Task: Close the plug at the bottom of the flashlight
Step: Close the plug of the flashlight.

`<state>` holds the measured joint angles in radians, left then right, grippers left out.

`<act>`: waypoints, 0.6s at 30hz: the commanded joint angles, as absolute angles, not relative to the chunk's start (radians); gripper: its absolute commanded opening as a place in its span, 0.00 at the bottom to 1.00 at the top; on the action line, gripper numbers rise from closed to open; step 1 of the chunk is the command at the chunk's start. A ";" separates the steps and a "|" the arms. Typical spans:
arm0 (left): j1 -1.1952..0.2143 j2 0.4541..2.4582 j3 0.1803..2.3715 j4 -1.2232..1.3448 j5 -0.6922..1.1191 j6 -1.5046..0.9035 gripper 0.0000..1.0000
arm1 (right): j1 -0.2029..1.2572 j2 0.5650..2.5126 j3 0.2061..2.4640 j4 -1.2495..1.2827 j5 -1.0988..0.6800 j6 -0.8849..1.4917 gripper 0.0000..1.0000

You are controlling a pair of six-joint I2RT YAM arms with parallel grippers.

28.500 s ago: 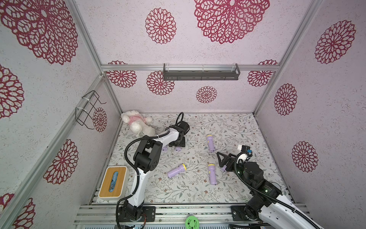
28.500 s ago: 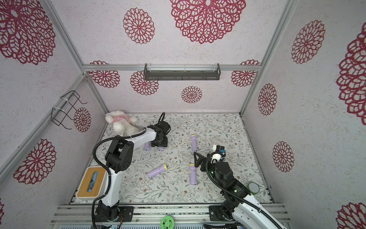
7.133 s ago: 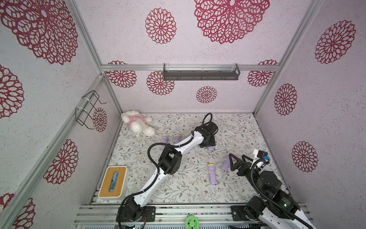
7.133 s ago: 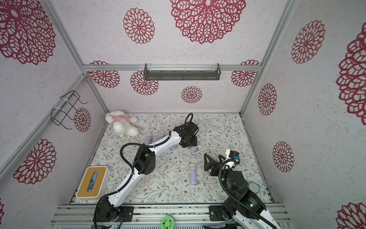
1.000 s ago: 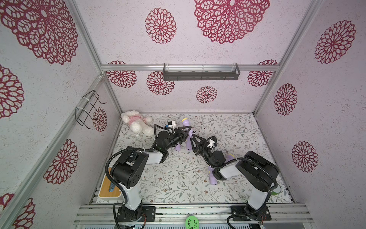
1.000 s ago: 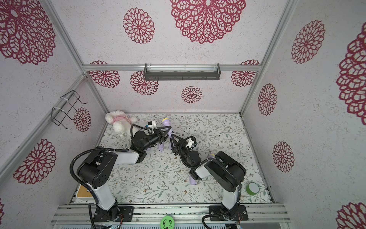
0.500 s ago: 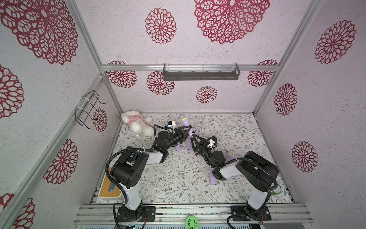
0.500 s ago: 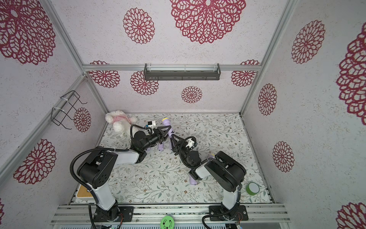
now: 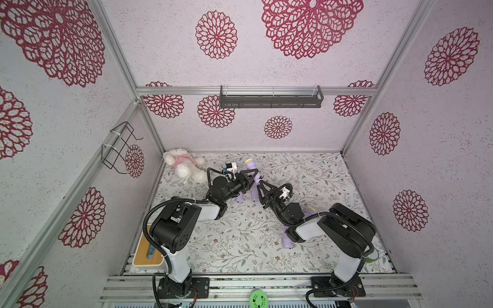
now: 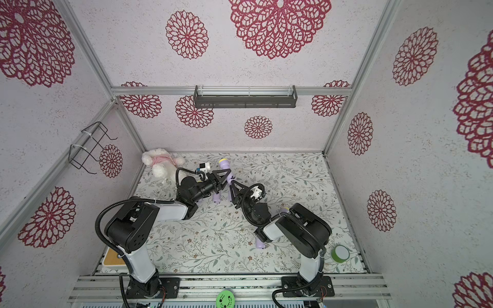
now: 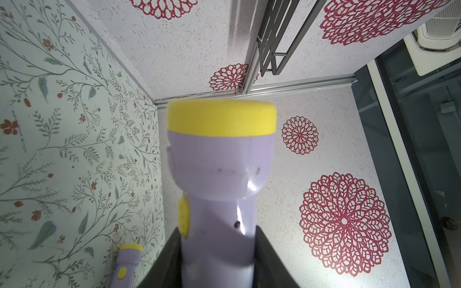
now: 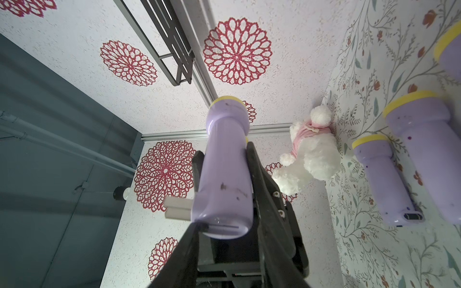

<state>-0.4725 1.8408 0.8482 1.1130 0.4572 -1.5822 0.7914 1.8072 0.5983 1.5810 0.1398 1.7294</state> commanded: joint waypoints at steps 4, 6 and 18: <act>-0.486 1.850 0.850 1.197 0.468 -1.600 0.00 | 0.797 1.802 0.612 1.688 0.165 1.737 0.39; -0.488 1.850 0.850 1.199 0.469 -1.601 0.00 | 0.798 1.799 0.610 1.689 0.167 1.736 0.39; -0.498 1.855 0.853 1.219 0.476 -1.607 0.00 | 0.793 1.799 0.619 1.689 0.169 1.730 0.35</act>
<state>-0.4774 1.8442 0.8478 1.1301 0.4530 -1.5883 0.7929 1.8072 0.5983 1.5963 0.1543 1.7290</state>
